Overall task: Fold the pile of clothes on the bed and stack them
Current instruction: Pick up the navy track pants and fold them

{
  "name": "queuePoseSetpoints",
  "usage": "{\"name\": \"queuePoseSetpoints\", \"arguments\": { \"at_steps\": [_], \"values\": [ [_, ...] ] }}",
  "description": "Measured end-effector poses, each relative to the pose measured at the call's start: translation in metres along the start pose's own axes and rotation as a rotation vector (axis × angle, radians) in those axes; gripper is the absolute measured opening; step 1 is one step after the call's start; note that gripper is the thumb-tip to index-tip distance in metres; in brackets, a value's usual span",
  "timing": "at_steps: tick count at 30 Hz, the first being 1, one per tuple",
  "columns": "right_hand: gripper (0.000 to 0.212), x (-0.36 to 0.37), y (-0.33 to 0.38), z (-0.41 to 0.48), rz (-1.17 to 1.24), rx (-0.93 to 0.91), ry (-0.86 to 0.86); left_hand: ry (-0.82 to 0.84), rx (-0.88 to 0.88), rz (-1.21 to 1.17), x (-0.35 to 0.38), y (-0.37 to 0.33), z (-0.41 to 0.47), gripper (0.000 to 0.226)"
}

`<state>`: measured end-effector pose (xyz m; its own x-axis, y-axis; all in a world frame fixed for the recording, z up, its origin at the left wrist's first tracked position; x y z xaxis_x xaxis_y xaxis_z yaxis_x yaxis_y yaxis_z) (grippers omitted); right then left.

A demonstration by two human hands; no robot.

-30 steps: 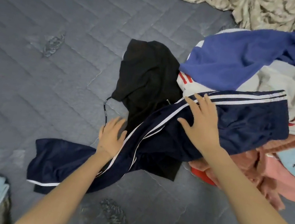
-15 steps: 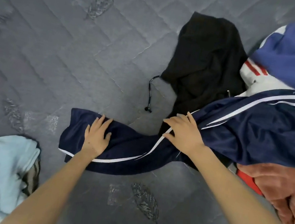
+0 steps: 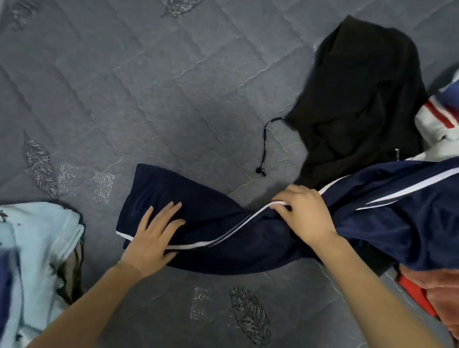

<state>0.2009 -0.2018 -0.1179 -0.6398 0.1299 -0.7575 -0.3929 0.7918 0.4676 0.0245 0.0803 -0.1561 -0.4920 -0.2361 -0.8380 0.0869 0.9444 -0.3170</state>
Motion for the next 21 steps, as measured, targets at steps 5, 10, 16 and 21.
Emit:
{"name": "queuePoseSetpoints", "arguments": {
  "at_steps": [5,10,16,21],
  "values": [
    [0.016,-0.037,0.002,0.021,0.044,0.057,-0.209,-0.324,-0.241,-0.15,-0.056,0.03,0.017,0.026],
    [0.016,-0.059,0.01,0.048,-0.004,0.166,-0.34,-0.51,-0.449,-0.194,-0.123,0.053,0.059,0.014],
    [0.028,-0.06,0.013,0.063,0.001,0.249,-0.353,-0.567,-0.392,-0.067,-0.13,0.08,0.091,0.033],
    [0.046,-0.038,0.016,0.059,-0.091,0.21,-0.266,-0.414,-0.353,-0.005,-0.099,0.075,0.092,0.041]
  ]
}}
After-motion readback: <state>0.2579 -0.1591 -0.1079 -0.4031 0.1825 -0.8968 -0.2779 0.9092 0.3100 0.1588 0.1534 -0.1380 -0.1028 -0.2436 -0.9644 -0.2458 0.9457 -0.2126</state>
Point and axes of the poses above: each hand's wrist, its own z-axis towards the middle knuckle, its own x-axis out of the palm, y = z × x, the point moved 2 cm from there along z, towards the middle knuckle, and after that the axes turned 13 degrees about y, right-handed, at the moved point
